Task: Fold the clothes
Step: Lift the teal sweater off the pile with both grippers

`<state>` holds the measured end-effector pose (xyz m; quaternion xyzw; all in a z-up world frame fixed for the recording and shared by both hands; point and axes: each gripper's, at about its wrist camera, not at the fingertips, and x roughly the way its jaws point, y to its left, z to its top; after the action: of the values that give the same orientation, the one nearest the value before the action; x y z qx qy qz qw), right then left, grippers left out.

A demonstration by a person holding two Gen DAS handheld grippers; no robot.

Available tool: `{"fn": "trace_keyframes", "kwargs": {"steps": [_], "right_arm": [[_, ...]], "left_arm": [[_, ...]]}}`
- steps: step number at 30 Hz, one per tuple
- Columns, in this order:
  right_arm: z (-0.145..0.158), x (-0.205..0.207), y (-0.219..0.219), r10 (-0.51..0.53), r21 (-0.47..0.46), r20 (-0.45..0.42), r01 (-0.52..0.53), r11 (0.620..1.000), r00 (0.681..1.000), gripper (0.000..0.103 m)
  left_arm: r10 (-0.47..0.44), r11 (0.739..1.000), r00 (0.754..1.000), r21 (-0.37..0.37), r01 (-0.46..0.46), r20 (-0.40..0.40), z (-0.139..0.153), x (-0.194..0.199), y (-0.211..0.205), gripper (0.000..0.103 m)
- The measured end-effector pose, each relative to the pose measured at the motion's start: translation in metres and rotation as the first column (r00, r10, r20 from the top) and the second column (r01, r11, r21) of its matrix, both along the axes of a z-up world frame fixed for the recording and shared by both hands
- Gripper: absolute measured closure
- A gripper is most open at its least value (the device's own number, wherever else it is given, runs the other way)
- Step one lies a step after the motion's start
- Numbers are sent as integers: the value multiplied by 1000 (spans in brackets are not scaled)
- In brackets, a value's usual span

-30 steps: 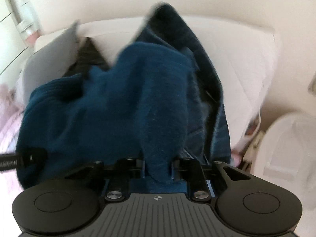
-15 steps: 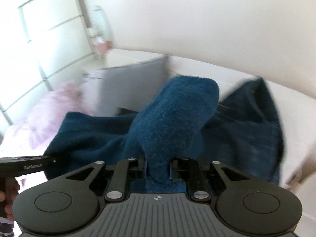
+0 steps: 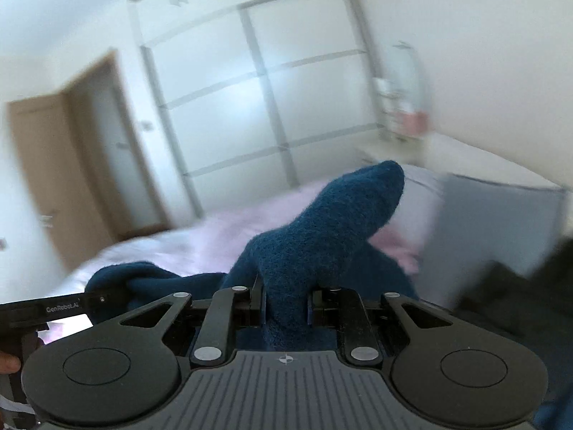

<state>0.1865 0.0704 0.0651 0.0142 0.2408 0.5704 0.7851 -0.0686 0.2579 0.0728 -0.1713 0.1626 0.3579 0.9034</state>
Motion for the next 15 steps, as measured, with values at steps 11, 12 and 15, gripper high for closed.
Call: {"fn": "trace_keyframes", "kwargs": {"steps": [11,12,15], "right_arm": [[-7,-181,163,264,-263,-133,-291,920,955,60],[-23,-196,172,270,-310,-145,-303,901,952,57],[-65,-232,189,285,-433,-173,-333,838,943,50]], "left_arm": [[349,929,862,14,-371,-368,2,-188,60,57],[368,910,824,-14,-414,-431,-19,-207,64,57],[378,841,730,-118,-528,-570,-75,-254,58,57]]}}
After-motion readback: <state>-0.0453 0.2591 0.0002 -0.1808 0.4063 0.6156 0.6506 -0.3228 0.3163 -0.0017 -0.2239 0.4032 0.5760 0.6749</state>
